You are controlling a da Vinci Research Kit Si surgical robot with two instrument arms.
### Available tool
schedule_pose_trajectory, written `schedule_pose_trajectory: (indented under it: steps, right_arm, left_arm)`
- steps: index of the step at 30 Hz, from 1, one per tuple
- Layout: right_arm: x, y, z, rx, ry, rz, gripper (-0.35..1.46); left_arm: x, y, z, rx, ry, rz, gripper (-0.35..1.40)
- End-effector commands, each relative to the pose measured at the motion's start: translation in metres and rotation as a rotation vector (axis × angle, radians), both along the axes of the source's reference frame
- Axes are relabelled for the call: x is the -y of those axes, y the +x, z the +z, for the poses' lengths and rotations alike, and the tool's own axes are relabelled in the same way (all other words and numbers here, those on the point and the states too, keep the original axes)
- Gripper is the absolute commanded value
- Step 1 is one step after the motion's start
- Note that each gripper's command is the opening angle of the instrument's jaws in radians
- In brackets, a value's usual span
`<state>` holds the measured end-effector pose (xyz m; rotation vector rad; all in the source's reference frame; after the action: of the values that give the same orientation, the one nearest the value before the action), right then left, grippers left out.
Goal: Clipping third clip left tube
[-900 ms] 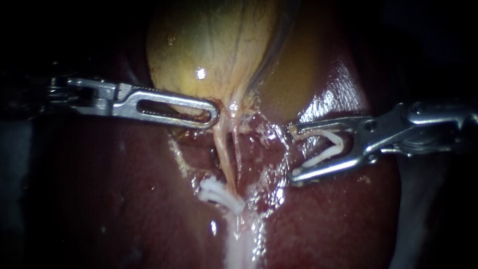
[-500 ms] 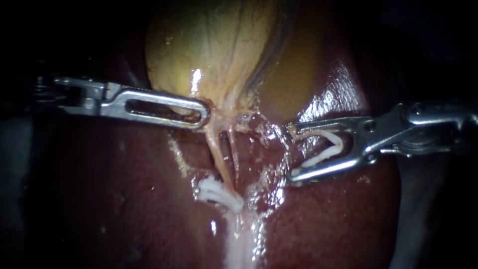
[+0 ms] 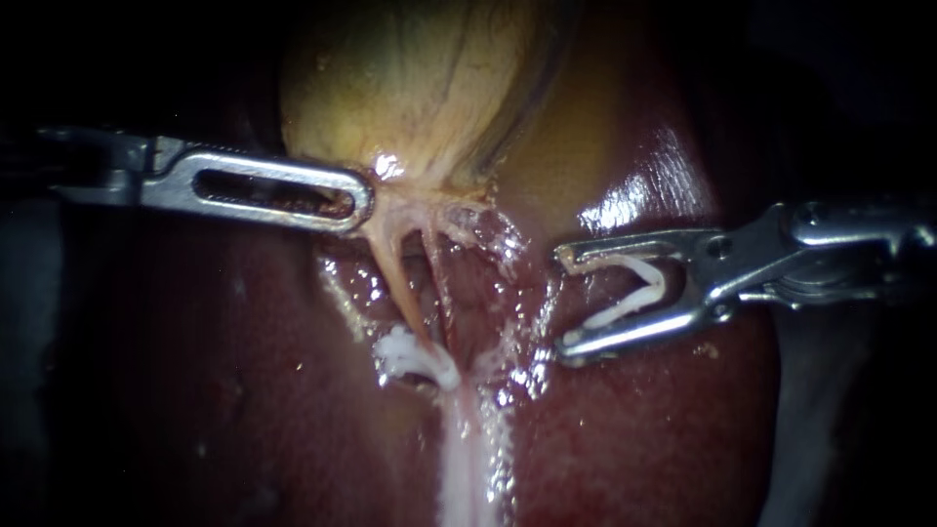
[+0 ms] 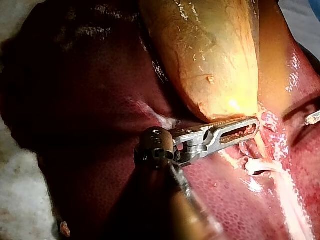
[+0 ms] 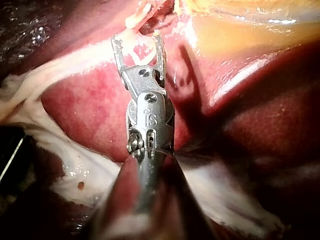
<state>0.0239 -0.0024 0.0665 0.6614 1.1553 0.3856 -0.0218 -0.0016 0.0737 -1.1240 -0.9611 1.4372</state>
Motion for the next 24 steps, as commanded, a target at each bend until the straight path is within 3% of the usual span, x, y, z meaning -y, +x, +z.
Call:
schedule_pose_trajectory:
  steps: [1,13,24]
  right_arm:
    - [0.0000,0.0002,0.0000,-0.001,0.001,0.004,0.49]
    - [0.0000,0.0045,0.0010,0.004,0.003,0.029,0.49]
    - [0.0009,0.0093,0.0036,0.002,0.017,0.026,0.49]
  left_arm:
    - [0.0000,0.0000,0.0000,0.001,-0.001,0.001,-0.35]
    - [-0.0001,0.0000,0.0001,0.001,-0.001,0.001,-0.35]
    - [-0.0001,-0.0001,0.0001,0.000,-0.001,0.000,-0.35]
